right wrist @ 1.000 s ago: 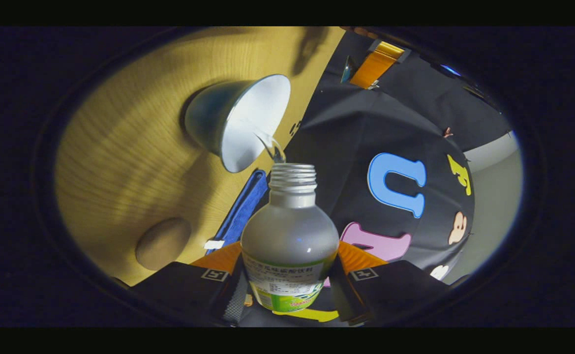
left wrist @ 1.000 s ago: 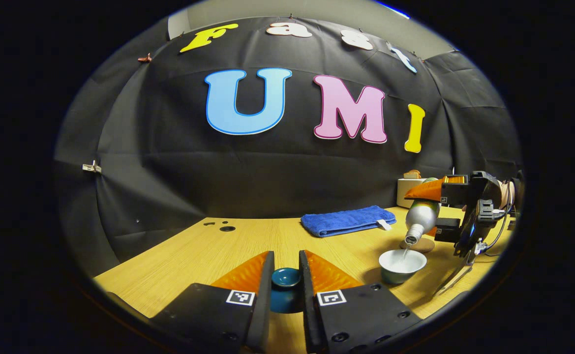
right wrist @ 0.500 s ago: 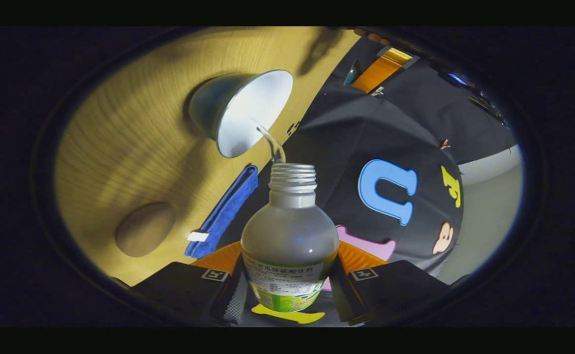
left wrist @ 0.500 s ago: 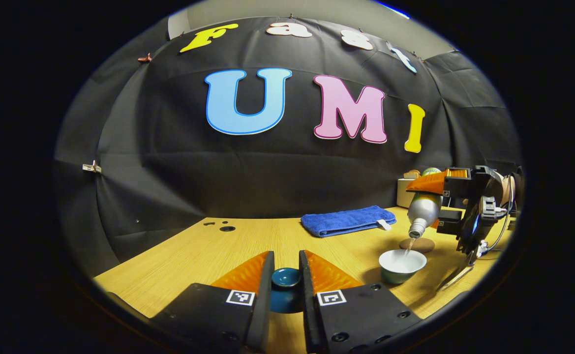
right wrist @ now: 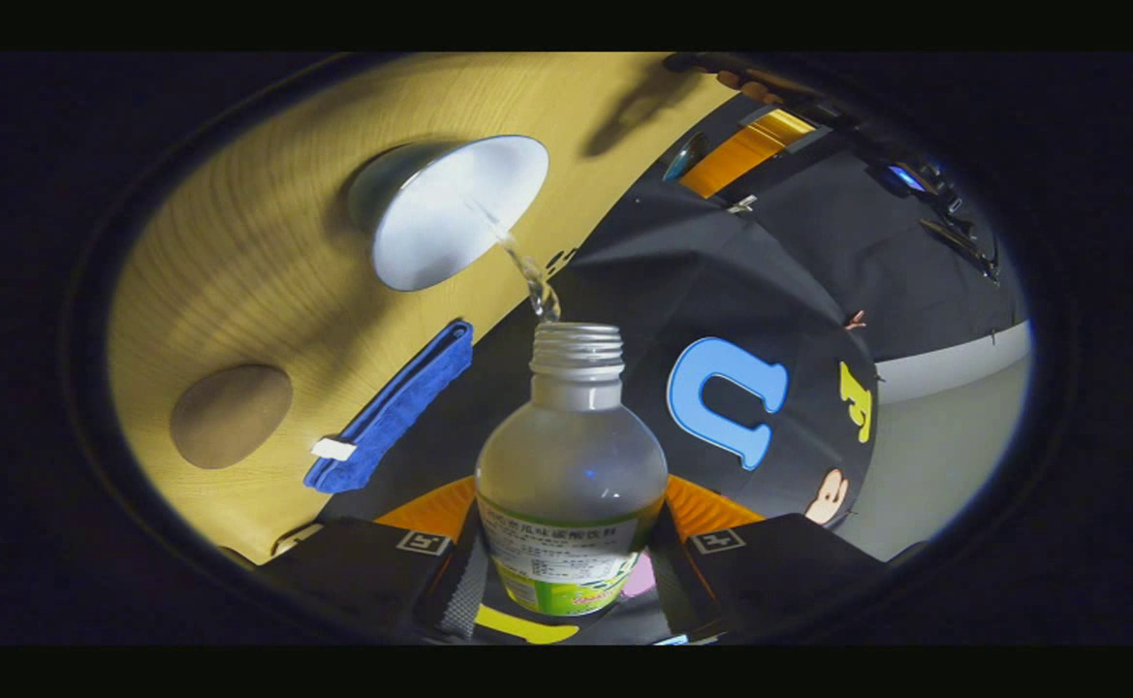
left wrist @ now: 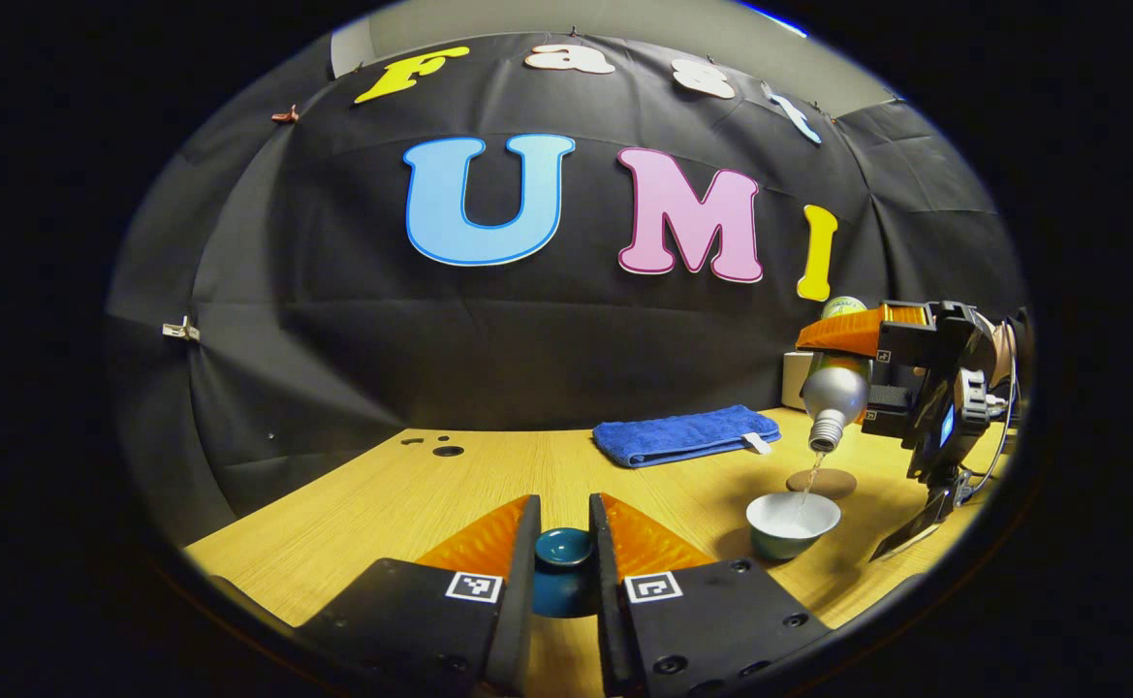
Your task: Open the teacup lid with one hand, grasp the water bottle and pour water into the teacup with the other hand; after pouring, place the water bottle on the coaster and then close the teacup lid.
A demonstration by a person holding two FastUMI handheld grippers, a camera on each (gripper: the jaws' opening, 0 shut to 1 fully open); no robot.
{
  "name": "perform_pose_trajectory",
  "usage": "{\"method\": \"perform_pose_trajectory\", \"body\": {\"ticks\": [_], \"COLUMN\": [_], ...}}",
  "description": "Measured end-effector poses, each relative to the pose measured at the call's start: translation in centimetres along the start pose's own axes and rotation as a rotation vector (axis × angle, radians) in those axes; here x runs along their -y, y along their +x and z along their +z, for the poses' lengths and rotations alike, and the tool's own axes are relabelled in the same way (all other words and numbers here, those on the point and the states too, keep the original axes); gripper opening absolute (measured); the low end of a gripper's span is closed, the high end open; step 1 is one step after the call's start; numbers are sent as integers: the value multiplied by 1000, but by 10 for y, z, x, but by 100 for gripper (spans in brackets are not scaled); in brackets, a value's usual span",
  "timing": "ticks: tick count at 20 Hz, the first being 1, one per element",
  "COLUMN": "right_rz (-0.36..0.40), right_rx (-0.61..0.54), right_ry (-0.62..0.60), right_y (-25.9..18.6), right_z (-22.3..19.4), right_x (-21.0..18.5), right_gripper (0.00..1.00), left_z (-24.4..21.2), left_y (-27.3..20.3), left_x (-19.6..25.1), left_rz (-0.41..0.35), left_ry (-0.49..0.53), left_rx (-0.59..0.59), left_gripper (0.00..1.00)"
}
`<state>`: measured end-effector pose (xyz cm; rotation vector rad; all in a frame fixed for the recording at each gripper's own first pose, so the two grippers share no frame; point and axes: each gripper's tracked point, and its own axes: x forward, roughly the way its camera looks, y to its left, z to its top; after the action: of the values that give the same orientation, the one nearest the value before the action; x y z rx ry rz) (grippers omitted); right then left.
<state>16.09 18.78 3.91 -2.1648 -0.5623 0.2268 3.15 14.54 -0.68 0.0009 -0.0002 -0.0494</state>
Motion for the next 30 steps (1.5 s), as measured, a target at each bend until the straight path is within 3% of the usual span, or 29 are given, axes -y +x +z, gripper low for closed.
{"method": "perform_pose_trajectory", "body": {"ticks": [25, 30], "right_rz": [9, 11], "right_rx": [34, 41], "right_ry": [-37, -42], "right_y": [6, 7], "right_z": [16, 20], "right_x": [2, 1], "right_gripper": [74, 74], "left_z": [0, 1], "left_y": [0, 1], "left_x": [-1, 6], "left_rz": [10, -24], "left_ry": [0, 1], "left_rx": [0, 2], "left_gripper": [34, 34]}}
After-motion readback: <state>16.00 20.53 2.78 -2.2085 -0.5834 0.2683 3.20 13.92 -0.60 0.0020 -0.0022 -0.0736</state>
